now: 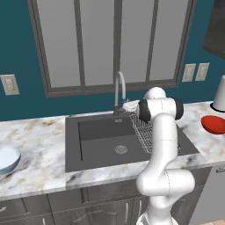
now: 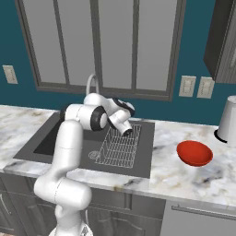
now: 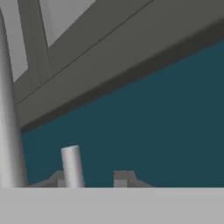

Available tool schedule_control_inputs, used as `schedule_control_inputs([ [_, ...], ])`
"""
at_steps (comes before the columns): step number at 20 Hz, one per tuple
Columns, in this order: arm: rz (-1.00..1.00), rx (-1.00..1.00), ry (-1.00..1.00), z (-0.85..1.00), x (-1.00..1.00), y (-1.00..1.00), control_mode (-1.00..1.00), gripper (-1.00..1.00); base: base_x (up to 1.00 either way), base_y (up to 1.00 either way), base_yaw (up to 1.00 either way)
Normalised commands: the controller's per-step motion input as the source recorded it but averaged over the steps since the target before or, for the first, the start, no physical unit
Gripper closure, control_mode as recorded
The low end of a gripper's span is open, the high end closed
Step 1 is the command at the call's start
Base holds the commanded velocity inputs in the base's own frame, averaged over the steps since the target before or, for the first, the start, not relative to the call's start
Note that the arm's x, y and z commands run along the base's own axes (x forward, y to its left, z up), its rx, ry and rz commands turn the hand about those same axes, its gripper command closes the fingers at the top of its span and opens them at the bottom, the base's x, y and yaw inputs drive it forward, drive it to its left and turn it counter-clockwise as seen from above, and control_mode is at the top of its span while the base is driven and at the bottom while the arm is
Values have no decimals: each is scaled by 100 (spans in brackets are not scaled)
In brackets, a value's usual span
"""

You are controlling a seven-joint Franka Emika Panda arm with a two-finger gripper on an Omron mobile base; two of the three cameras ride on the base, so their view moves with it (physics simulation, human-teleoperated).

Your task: Rinse each bowl for a few seconds and place them down in the sink or on the counter.

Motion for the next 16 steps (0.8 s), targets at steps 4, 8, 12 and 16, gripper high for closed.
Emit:
schedule_control_inputs([
  [4,-1,15,6,-1,-1,-69,-100,100,0,0,0],
  [8,-1,15,7,-5,0,-66,-100,100,0,0,0],
  [12,-1,15,11,-13,0,-62,-100,100,0,0,0],
  [16,0,13,12,-9,-4,-51,-100,100,0,0,0],
])
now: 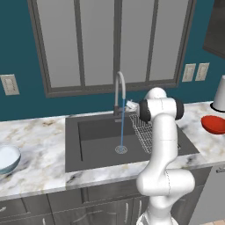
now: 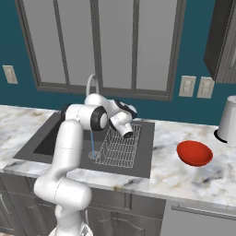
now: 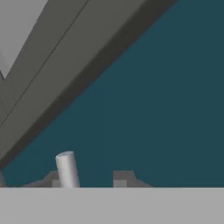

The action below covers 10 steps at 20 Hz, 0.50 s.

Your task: Rinse each bowl for a few seconds and place them down in the sink or on the counter.

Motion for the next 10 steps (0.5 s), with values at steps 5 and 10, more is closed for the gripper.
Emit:
schedule_control_inputs([
  [5,0,12,10,2,-12,-36,-100,100,0,0,0],
  [10,0,10,7,24,-17,-29,-100,-100,0,0,0],
])
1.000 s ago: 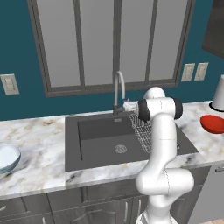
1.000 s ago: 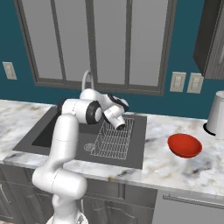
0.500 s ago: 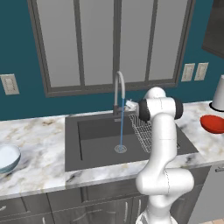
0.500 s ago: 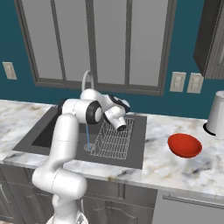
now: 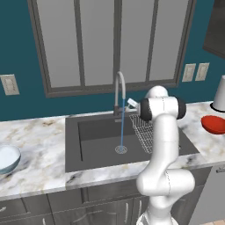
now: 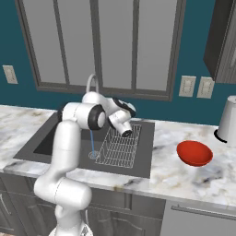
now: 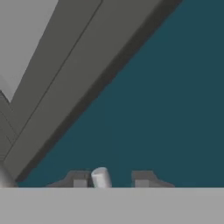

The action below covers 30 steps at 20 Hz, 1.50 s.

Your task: Rinse each bowl for a few seconds and place them down in the sink or on the counter.

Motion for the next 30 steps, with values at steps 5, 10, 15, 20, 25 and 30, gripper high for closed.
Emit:
schedule_control_inputs([
  [5,-2,9,8,44,-19,-33,-100,-100,0,0,0],
  [10,-1,5,5,49,-25,-19,-100,-100,0,0,0],
  [15,-4,0,11,57,-36,0,-100,-100,0,0,0],
  [20,-8,0,12,65,-43,-5,-100,-100,0,0,0],
  [25,-6,0,14,71,-38,-3,-100,-100,0,0,0],
  [30,-5,-2,14,52,-44,0,-100,-100,0,0,0],
])
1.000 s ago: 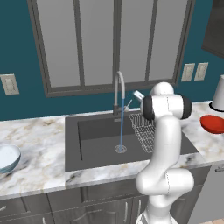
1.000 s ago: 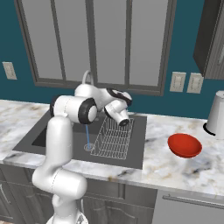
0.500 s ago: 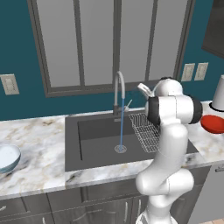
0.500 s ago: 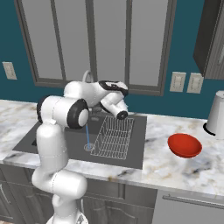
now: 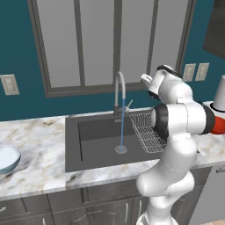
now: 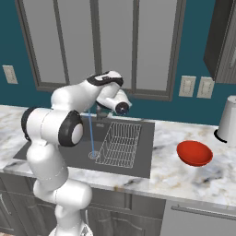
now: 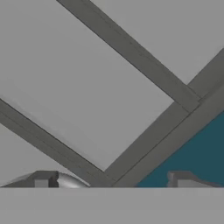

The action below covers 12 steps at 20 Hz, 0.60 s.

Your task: Rinse each bowl for a few seconds and place them down in the sink or on the counter.

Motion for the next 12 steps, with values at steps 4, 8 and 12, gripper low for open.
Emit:
schedule_control_inputs([
  [4,-4,-8,6,41,-55,0,-100,-100,0,0,0],
  [8,-2,-9,8,61,-44,0,-100,-100,0,0,0],
  [12,-1,-18,10,37,-31,-2,-100,-100,0,0,0],
])
